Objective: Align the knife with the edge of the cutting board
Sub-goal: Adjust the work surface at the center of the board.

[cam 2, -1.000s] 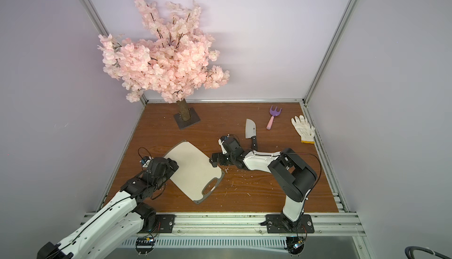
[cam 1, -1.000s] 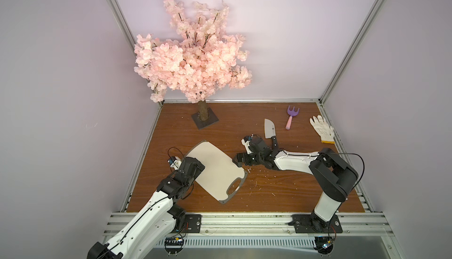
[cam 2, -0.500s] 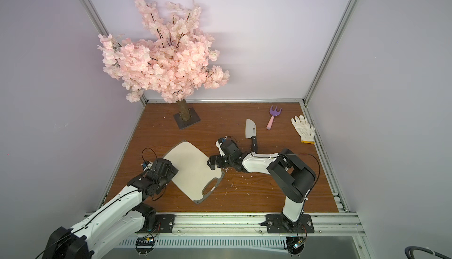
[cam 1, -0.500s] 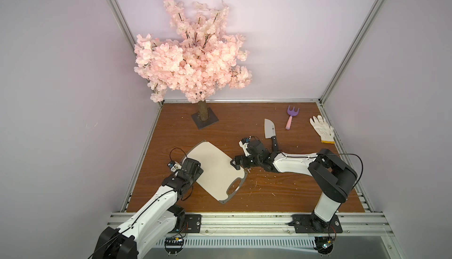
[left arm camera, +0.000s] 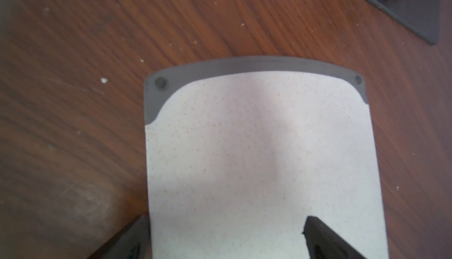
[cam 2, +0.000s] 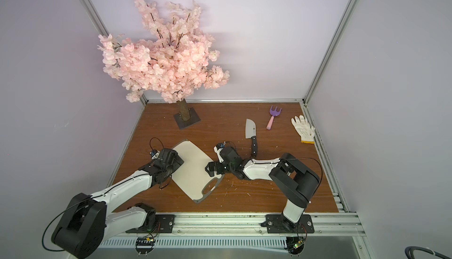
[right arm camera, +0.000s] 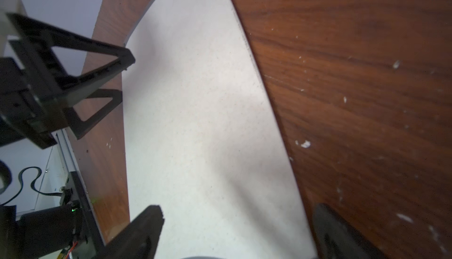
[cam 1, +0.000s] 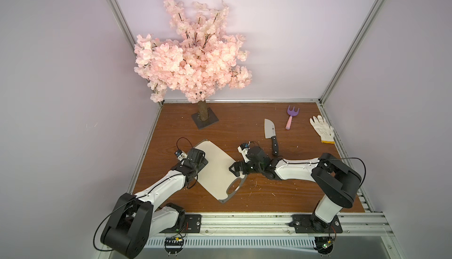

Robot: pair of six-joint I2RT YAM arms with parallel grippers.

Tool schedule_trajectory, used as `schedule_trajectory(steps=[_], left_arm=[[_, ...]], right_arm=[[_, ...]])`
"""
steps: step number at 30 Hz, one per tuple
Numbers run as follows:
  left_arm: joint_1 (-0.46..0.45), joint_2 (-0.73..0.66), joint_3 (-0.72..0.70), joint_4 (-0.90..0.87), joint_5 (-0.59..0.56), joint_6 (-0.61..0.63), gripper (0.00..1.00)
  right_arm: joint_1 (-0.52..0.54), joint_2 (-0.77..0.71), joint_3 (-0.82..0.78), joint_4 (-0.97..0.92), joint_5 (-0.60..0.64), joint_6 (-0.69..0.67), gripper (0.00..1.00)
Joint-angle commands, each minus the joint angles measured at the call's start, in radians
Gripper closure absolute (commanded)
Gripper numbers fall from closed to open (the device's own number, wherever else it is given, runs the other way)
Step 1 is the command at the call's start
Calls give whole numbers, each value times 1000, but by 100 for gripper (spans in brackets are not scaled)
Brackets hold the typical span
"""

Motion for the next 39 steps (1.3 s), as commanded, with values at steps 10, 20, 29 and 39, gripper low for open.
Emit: schedule_trajectory(steps=[10, 20, 29, 39], left_arm=[[-48, 301, 108, 48, 140, 109, 0], [-165, 407, 249, 25, 118, 136, 0], [-216, 510, 378, 40, 159, 209, 0], [-267, 682, 587, 4, 192, 287, 0]], right_arm=[[106, -43, -120, 119, 26, 131, 2], [213, -7, -113, 141, 84, 178, 2], [290, -52, -113, 106, 161, 218, 1], [307, -48, -151, 225, 128, 271, 1]])
